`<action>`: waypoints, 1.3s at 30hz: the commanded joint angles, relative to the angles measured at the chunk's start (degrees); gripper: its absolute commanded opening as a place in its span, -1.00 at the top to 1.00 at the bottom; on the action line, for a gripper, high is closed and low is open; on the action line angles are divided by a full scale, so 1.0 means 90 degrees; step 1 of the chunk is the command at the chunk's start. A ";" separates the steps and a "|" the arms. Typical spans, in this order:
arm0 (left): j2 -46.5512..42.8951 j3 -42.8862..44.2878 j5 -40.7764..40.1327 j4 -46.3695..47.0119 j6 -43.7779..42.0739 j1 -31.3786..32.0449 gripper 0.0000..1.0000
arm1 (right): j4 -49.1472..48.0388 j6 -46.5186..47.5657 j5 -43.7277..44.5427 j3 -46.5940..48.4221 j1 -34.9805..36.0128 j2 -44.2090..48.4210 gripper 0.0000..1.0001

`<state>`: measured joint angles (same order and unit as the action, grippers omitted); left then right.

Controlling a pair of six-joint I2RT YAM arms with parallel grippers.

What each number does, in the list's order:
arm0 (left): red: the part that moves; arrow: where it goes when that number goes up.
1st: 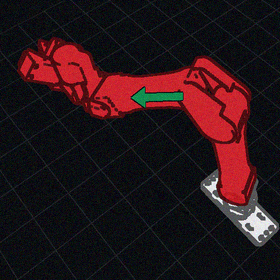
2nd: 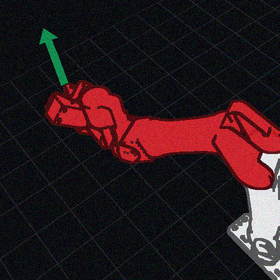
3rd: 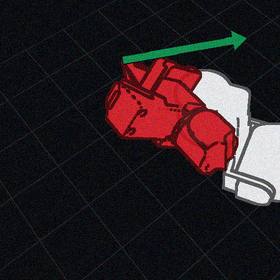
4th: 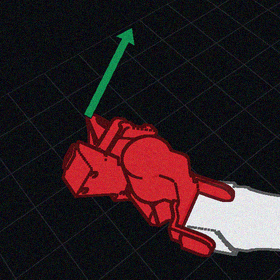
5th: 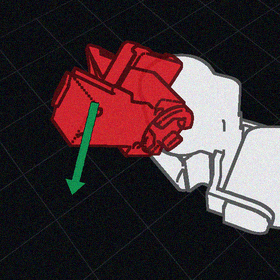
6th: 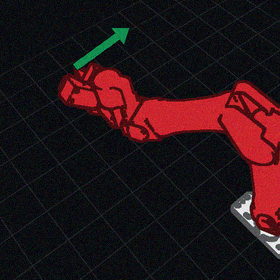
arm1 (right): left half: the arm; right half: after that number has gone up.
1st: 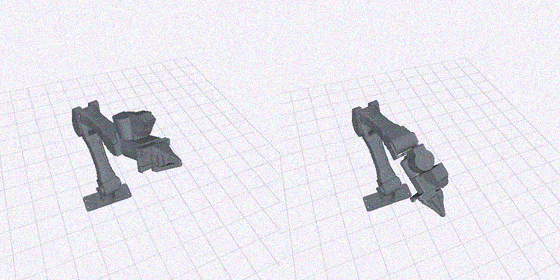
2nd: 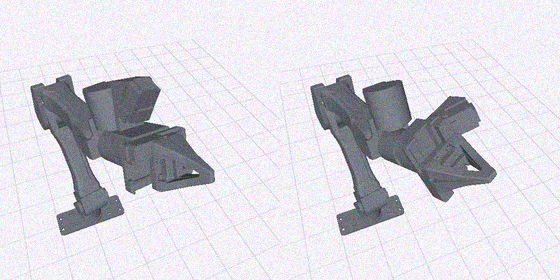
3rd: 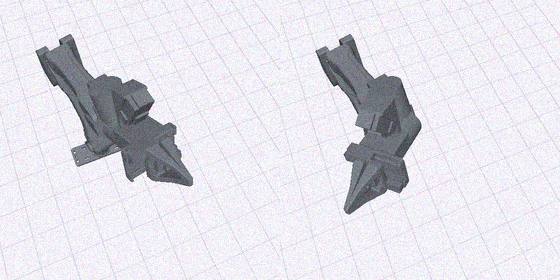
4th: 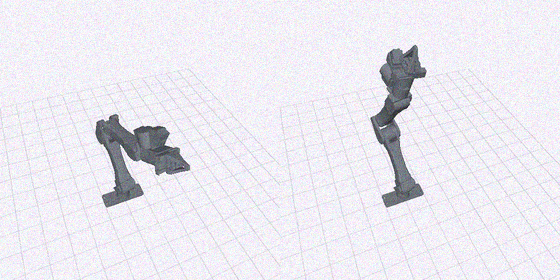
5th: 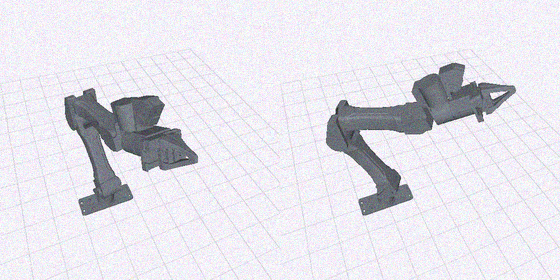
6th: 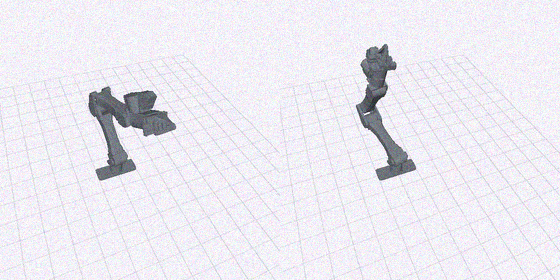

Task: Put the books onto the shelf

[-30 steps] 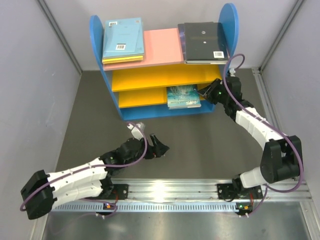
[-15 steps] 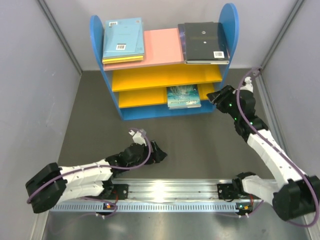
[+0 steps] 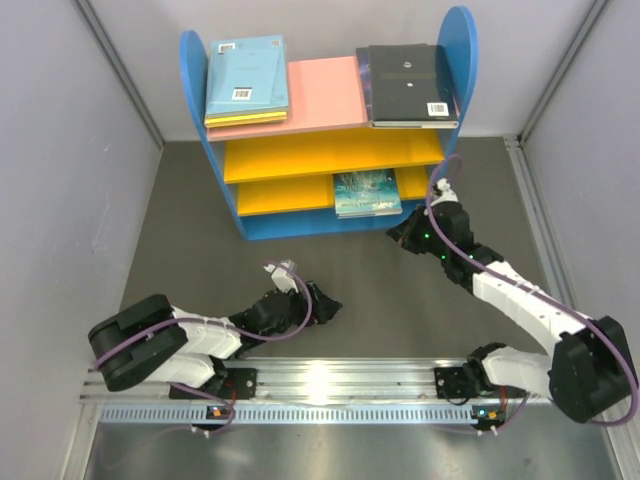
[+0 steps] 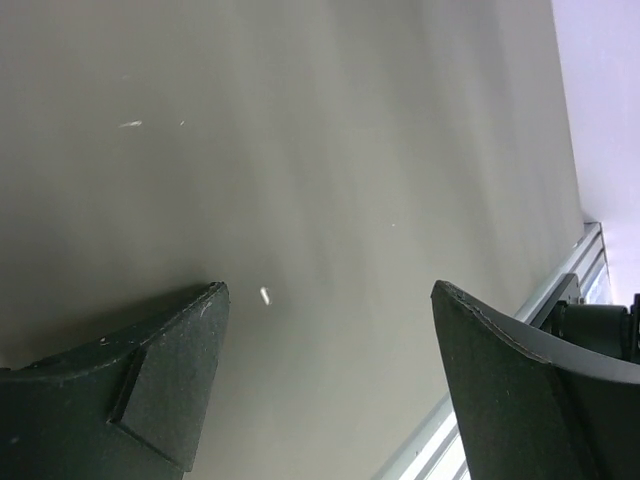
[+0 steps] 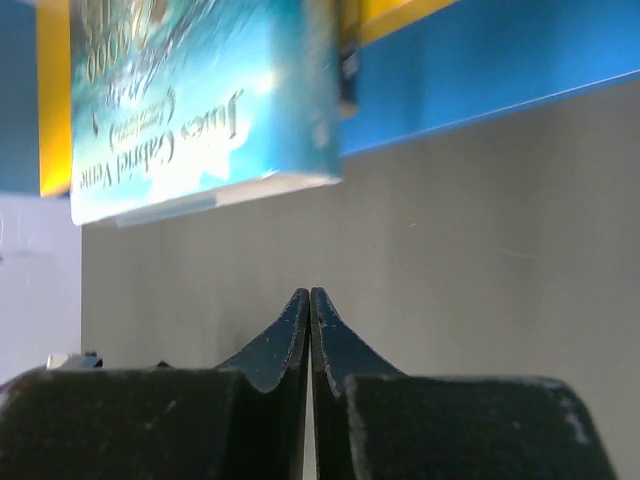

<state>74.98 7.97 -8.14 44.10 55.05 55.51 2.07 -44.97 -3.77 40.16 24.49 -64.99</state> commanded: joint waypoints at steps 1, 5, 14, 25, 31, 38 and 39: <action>0.0457 -0.0114 0.0104 0.0188 -0.0228 0.0005 -0.78 | -0.0776 0.0056 0.0018 0.0391 0.0393 -0.0248 1.00; 0.0614 -0.0094 0.0114 0.0286 -0.0257 0.0005 -0.78 | -0.0932 0.0016 0.0087 0.0897 0.0589 -0.0971 1.00; 0.0741 -0.0104 0.0084 0.0403 -0.0247 -0.0005 -0.78 | -0.1274 -0.0052 0.0057 0.1806 0.0726 -0.2163 1.00; 0.0878 -0.0104 0.0094 0.0501 -0.0257 -0.0005 -0.79 | -0.1245 -0.0072 0.0116 0.2344 0.0755 -0.2594 1.00; 0.0917 -0.0084 0.0084 0.0501 -0.0276 -0.0005 -0.79 | -0.1449 0.0211 -0.0088 0.1613 0.0833 -0.1873 1.00; 0.0868 -0.0094 0.0075 0.0462 -0.0286 -0.0005 -0.79 | -0.1431 0.1069 -0.0352 -0.0035 0.1165 0.0090 0.88; 0.0858 -0.0085 0.0075 0.0442 -0.0286 -0.0005 -0.79 | -0.1353 0.1148 -0.0343 -0.0213 0.1224 0.0363 0.84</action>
<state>81.28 8.03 -7.73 52.93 53.82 55.51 -7.77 -39.72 -5.63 41.76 33.32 -69.06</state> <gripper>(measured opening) 0.891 0.072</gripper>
